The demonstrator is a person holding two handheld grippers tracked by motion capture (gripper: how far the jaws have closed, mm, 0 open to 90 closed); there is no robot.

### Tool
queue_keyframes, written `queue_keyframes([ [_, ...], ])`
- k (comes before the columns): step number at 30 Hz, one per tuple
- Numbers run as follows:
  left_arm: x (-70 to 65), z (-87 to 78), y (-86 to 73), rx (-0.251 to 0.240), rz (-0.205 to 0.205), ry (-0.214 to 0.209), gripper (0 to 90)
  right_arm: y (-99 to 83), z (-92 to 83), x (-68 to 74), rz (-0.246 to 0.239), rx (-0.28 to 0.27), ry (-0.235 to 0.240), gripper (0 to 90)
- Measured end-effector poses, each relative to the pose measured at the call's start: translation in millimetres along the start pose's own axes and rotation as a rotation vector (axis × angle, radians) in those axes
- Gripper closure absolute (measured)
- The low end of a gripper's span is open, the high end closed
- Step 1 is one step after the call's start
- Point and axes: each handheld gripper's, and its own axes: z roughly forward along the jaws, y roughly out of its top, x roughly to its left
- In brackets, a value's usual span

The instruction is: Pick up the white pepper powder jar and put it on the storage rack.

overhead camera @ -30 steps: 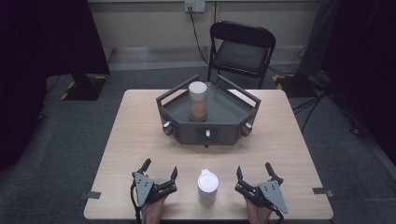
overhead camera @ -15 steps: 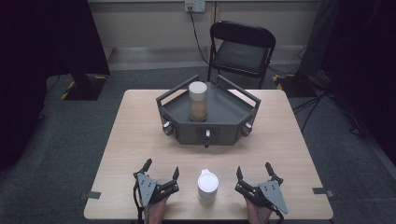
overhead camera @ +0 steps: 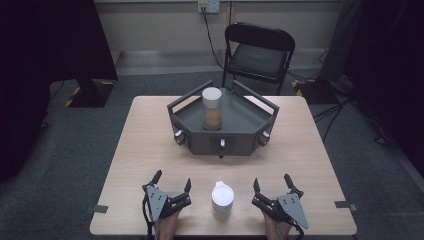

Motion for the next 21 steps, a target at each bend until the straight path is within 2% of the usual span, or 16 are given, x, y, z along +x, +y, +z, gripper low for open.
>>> queue_keyframes([
  [9, 0.3, 0.0, 0.0, 0.000, 0.000, -0.002, 0.2, 8.8, -4.6, -0.7, 0.003, -0.018, 0.013, 0.7],
  [12, 0.3, 0.0, 0.0, 0.000, 0.000, -0.002, 0.2, 16.6, -9.7, 1.0, 0.017, -0.048, 0.027, 0.7],
  [21, 0.3, 0.0, 0.0, 0.000, 0.000, -0.002, 0.2, 34.5, -19.6, 12.3, 0.026, -0.088, 0.112, 0.7],
])
